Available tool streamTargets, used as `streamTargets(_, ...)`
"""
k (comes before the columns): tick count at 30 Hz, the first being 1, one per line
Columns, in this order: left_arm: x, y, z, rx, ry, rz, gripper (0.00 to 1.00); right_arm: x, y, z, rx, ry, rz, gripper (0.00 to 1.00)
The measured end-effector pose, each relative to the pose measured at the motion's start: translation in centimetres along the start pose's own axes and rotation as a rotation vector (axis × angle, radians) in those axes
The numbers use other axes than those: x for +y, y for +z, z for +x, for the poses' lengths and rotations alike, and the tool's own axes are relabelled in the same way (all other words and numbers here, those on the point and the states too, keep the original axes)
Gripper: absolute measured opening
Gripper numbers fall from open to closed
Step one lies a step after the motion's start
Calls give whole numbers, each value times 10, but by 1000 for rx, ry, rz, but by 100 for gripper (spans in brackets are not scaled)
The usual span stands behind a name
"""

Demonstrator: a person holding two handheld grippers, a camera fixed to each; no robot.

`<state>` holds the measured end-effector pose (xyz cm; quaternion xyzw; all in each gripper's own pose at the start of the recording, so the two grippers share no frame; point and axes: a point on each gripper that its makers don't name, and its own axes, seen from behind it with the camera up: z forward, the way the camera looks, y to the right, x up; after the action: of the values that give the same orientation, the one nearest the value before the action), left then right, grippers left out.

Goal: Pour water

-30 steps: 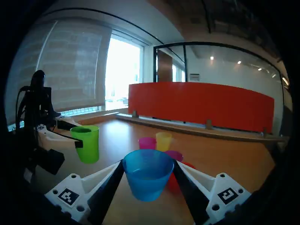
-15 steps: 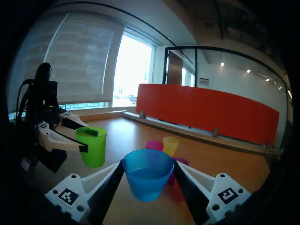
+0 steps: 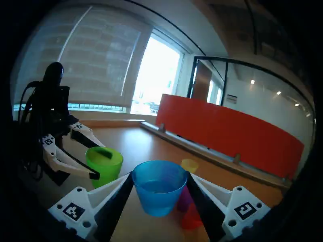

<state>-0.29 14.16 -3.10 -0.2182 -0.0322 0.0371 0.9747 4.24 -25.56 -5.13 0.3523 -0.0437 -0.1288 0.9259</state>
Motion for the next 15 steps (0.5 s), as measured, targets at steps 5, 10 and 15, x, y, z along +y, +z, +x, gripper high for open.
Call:
streamTargets(5,0,3,-2,-7,1,-1,86,-2,5,9,4,-36,18,93)
streamTargets(10,0,5,-3,-12,3,-1,86,-3,8,15,9,-86,23,94)
streamTargets(15,0,8,-3,-13,2,-4,87,-4,12,18,5,-130,34,93)
